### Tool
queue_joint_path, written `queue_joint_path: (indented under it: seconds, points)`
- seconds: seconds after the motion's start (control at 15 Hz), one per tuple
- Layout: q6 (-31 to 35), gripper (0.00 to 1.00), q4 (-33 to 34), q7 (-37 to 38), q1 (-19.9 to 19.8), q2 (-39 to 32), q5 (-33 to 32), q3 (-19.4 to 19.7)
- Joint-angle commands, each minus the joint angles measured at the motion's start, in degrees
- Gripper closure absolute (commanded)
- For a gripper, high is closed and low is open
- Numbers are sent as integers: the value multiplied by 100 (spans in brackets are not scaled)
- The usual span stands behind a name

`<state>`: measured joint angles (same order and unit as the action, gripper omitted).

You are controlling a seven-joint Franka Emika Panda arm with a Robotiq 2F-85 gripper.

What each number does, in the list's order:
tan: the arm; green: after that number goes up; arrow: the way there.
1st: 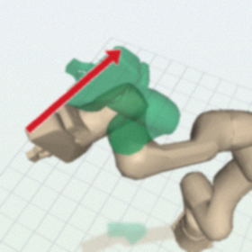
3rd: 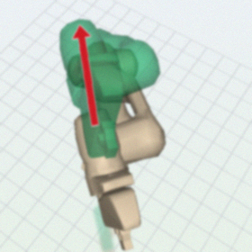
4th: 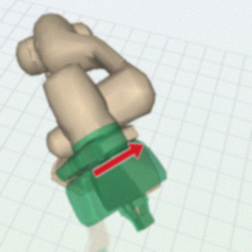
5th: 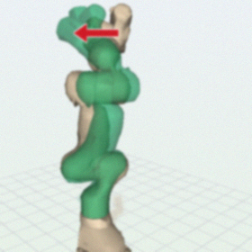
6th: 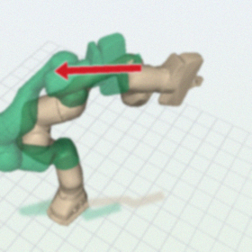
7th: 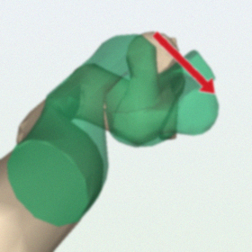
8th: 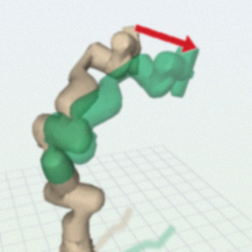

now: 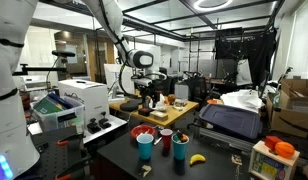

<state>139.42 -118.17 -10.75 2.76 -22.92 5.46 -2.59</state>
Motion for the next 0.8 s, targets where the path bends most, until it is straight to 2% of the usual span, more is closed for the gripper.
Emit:
queue_joint_path:
  seconds: [0.0,0.73]
  points:
    - [250,0,441,299,107,-689,-165,-123]
    - [591,0,1356,920,751,-2108,-685,-109]
